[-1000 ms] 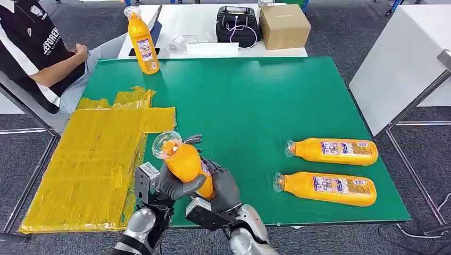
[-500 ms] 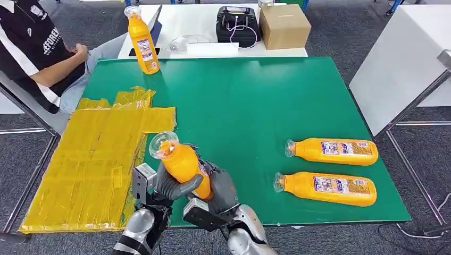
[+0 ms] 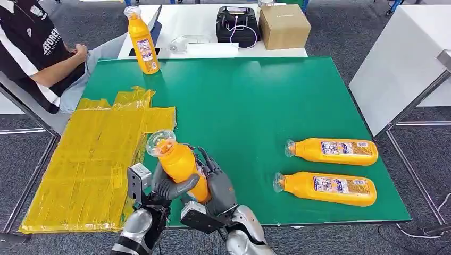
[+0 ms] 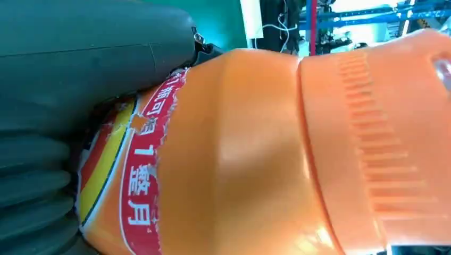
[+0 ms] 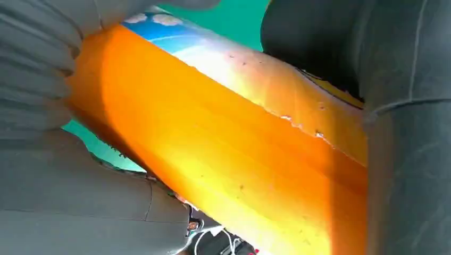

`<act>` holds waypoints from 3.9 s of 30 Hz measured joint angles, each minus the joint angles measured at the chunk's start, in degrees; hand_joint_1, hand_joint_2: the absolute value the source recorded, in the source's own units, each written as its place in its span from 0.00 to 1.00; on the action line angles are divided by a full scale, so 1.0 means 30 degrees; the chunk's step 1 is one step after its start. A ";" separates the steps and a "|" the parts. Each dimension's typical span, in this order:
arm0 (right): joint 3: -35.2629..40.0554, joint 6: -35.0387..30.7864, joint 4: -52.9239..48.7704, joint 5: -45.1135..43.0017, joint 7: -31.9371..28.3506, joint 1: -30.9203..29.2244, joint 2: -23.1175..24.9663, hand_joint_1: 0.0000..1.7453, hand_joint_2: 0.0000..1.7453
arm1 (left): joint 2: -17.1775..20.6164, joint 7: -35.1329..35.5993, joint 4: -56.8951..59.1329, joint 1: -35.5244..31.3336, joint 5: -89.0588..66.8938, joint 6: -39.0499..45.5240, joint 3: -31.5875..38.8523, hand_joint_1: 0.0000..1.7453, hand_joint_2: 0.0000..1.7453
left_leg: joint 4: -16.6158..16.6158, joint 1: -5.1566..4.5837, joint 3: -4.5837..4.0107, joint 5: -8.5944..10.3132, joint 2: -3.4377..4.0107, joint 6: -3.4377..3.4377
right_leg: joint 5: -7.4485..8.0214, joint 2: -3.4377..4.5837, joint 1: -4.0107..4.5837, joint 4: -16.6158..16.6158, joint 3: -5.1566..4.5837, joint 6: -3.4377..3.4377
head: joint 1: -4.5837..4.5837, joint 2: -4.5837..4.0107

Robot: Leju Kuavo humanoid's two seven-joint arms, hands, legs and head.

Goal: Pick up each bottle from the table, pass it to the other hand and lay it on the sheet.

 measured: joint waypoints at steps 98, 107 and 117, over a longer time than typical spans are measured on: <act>-0.2783 0.3672 -1.2648 -0.5617 -0.3599 0.3549 -0.5486 0.00 1.00 | 0.5399 1.3843 1.7698 -1.0694 -2.9099 1.4746 -0.6310 0.00 1.00 | 0.0004 0.0002 -0.0054 0.0022 0.0002 -0.0010 | 0.0012 0.0003 -0.0001 0.0009 -0.0048 -0.0003 | 0.0000 0.0000; -0.2776 0.3673 -1.2633 -0.5618 -0.3592 0.3536 -0.5515 0.00 1.00 | 0.5282 1.3829 1.8287 -1.0980 -2.9099 1.4724 -0.6309 0.00 1.00 | 0.0004 0.0002 -0.0052 0.0020 0.0000 -0.0012 | 0.0012 0.0002 0.0001 0.0009 -0.0043 -0.0004 | 0.0000 0.0000; -0.2776 0.3673 -1.2583 -0.5451 -0.3433 0.3521 -0.5515 0.00 1.00 | 0.5202 1.3967 1.8491 -1.1152 -2.8707 1.3517 -0.6208 0.00 1.00 | 0.0004 0.0001 -0.0047 0.0022 -0.0003 -0.0011 | 0.0012 0.0002 0.0001 0.0010 -0.0028 -0.0003 | 0.0000 0.0000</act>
